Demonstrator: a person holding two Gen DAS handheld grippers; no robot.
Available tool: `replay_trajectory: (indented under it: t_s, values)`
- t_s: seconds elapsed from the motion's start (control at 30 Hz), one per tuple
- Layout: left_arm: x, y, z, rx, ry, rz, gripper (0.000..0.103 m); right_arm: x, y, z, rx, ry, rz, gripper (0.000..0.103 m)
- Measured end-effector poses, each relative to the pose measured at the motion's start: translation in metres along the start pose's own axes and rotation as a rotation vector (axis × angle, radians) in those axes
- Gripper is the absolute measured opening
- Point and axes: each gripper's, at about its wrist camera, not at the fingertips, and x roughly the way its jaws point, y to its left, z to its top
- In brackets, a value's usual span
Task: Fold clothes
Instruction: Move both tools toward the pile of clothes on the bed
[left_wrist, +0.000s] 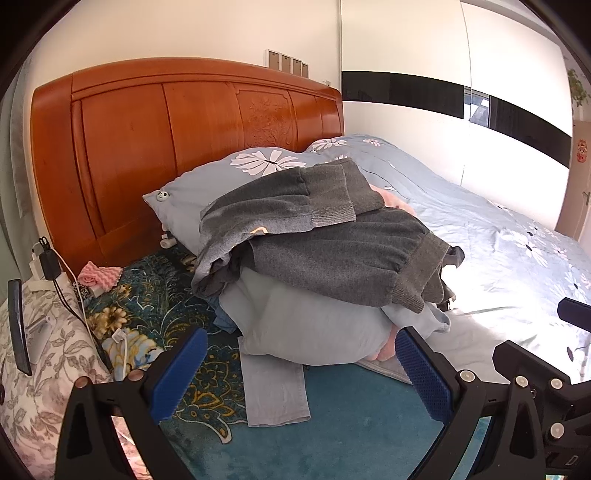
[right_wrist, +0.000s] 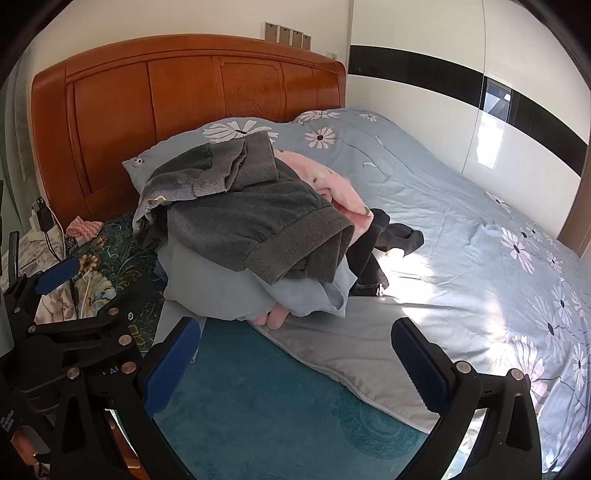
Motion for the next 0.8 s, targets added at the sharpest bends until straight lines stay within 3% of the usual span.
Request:
replay_trajectory:
  t_s: [0.8]
  values:
    - [-0.012,-0.001,0.003,0.020,-0.046,-0.030,0.103,-0.010,0.001,0.002,0.005,-0.014,0.001,0.103]
